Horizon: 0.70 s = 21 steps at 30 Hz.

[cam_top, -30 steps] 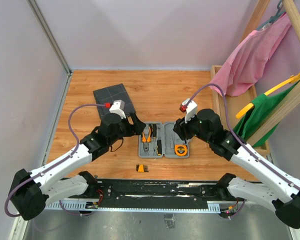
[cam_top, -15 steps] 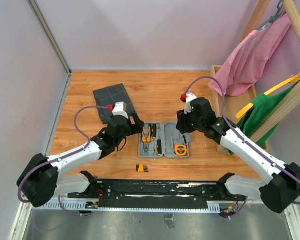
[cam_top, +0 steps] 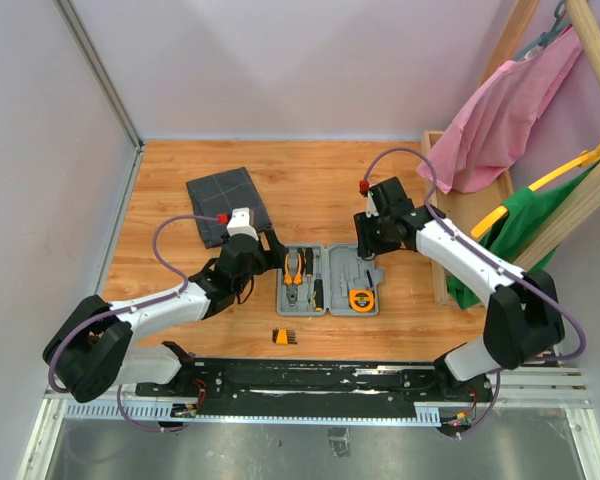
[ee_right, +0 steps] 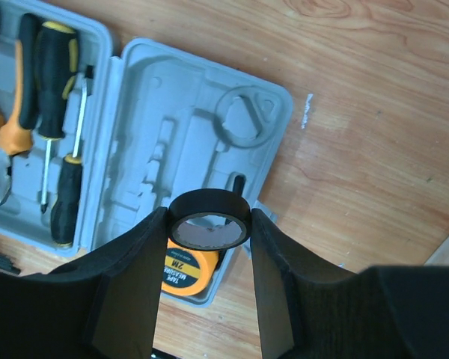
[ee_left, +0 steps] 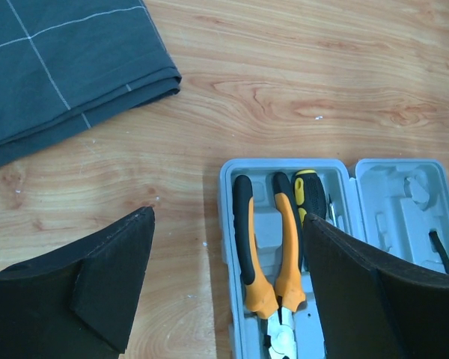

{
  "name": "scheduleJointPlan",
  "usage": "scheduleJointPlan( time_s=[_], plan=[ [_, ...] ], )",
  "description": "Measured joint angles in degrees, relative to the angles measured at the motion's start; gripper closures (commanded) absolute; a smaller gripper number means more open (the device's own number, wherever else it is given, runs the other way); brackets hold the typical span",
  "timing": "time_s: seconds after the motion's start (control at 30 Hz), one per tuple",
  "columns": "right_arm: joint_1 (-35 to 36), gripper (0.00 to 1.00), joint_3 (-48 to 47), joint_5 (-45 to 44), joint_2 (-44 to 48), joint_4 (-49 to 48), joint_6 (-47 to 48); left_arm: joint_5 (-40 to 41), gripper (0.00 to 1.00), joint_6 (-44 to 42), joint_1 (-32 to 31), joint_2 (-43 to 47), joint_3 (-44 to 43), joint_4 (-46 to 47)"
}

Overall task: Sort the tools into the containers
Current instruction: Place the engineering item in the storage box.

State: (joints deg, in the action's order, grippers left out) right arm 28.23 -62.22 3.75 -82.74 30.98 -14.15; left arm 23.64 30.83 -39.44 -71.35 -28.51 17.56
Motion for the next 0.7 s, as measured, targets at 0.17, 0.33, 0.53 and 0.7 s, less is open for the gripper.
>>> scheduleJointPlan(
  time_s=[0.17,0.33,0.53,0.7],
  plan=[
    [-1.77,0.68,-4.85,0.96,-7.37,2.19,0.09,0.24,0.17,-0.04,0.0,0.0,0.26,0.37],
    [-2.43,0.68,-10.38,0.92,-14.12,4.59,0.76,0.31,0.17,-0.42,0.0,-0.02,0.26,0.35],
    [-2.51,0.66,-14.16,-0.37,-19.26,7.17,1.36,0.31,0.17,-0.59,0.0,-0.02,0.26,0.35],
    [-2.51,0.64,-15.41,-0.79,-21.94,8.24,2.08,0.28,0.17,-0.63,0.0,-0.26,0.26,0.35]
  ],
)
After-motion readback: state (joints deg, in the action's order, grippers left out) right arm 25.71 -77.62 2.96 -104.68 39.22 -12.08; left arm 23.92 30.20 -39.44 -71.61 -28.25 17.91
